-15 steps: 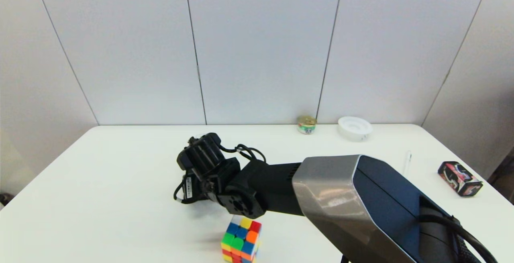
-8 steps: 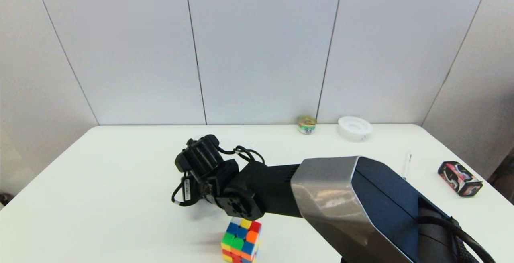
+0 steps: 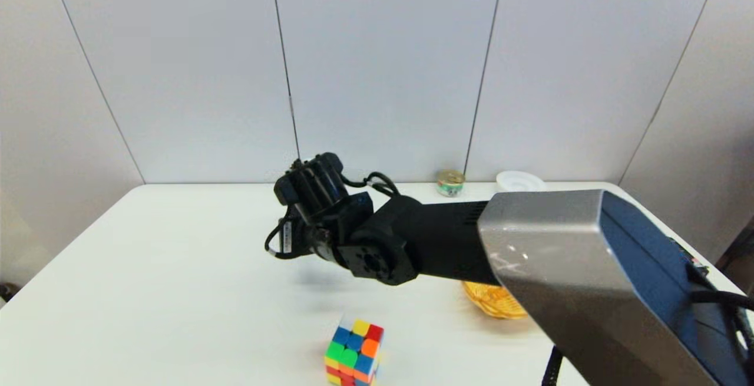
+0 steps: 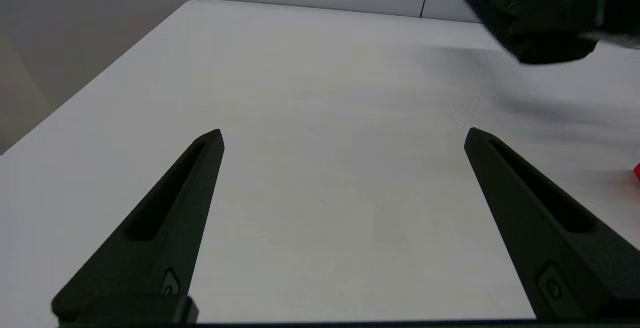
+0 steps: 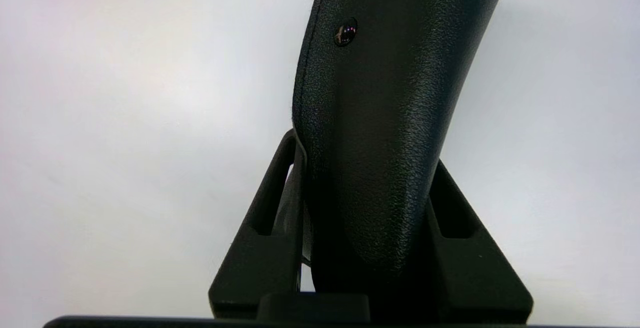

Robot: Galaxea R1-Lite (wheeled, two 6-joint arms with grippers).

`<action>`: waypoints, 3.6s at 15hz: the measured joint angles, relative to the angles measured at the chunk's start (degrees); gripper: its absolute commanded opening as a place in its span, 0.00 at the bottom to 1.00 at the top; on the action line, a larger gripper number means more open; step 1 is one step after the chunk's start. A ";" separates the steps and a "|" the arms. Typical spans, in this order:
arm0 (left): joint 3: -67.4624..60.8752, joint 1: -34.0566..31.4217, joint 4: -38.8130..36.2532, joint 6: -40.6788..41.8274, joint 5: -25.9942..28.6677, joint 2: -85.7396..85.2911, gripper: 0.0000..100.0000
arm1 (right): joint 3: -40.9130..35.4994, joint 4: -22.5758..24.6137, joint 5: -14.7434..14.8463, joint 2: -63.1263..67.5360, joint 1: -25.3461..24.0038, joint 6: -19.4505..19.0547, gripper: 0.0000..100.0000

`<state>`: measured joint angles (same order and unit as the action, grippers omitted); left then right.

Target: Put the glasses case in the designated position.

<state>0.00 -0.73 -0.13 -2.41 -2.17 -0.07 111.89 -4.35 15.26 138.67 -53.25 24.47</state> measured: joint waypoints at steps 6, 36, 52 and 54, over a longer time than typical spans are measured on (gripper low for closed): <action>0.00 0.00 -0.02 0.00 0.02 0.00 1.00 | -8.52 -2.43 -1.23 -12.37 6.95 -7.90 0.00; 0.00 0.00 0.00 0.00 0.00 0.00 1.00 | -4.53 -47.54 -54.54 -18.02 61.16 -137.89 0.00; 0.00 0.00 -0.02 0.00 0.02 0.00 1.00 | -6.60 -47.57 -59.77 -16.42 54.32 -133.50 1.00; 0.00 0.00 -0.02 0.00 0.00 0.00 1.00 | -6.60 -47.57 -59.77 -16.75 54.35 -133.51 1.00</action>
<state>0.00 -0.73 -0.16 -2.41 -2.17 -0.07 105.29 -51.92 -44.51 121.92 1.10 -109.04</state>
